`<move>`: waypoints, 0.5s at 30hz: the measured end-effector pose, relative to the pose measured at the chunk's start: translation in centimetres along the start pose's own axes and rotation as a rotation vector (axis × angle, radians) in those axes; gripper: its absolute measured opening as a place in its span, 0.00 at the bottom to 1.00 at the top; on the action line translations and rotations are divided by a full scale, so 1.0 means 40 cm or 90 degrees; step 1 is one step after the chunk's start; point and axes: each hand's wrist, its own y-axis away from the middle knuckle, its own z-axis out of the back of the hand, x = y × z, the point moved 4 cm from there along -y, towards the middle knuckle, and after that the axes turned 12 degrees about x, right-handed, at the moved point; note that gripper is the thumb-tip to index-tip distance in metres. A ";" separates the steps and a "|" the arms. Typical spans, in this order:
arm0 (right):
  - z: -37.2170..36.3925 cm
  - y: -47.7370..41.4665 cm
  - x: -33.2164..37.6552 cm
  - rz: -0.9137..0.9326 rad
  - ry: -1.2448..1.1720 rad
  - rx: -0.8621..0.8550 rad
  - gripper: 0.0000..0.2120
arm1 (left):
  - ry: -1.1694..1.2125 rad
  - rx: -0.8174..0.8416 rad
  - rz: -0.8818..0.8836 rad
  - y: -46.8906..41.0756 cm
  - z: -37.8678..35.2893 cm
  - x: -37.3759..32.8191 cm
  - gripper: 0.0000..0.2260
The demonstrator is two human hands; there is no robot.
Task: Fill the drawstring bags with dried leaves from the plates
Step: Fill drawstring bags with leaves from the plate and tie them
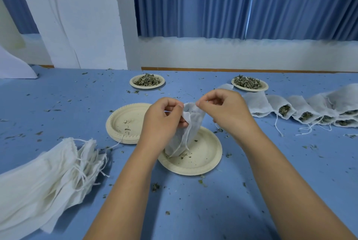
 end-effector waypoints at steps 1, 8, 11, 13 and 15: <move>0.005 0.000 -0.010 -0.039 -0.027 -0.004 0.03 | 0.002 -0.004 0.002 -0.001 0.000 0.001 0.05; 0.004 0.009 -0.043 -0.184 -0.099 0.069 0.11 | -0.001 -0.014 -0.003 -0.002 0.000 -0.001 0.05; -0.011 0.015 -0.046 -0.242 -0.159 0.184 0.10 | -0.031 0.008 -0.029 -0.006 -0.008 -0.015 0.05; -0.015 0.013 -0.041 -0.226 -0.204 0.196 0.08 | -0.067 0.017 -0.063 -0.011 -0.017 -0.031 0.06; -0.009 0.003 -0.042 -0.208 -0.229 0.150 0.08 | -0.141 0.021 -0.114 -0.028 -0.030 -0.052 0.06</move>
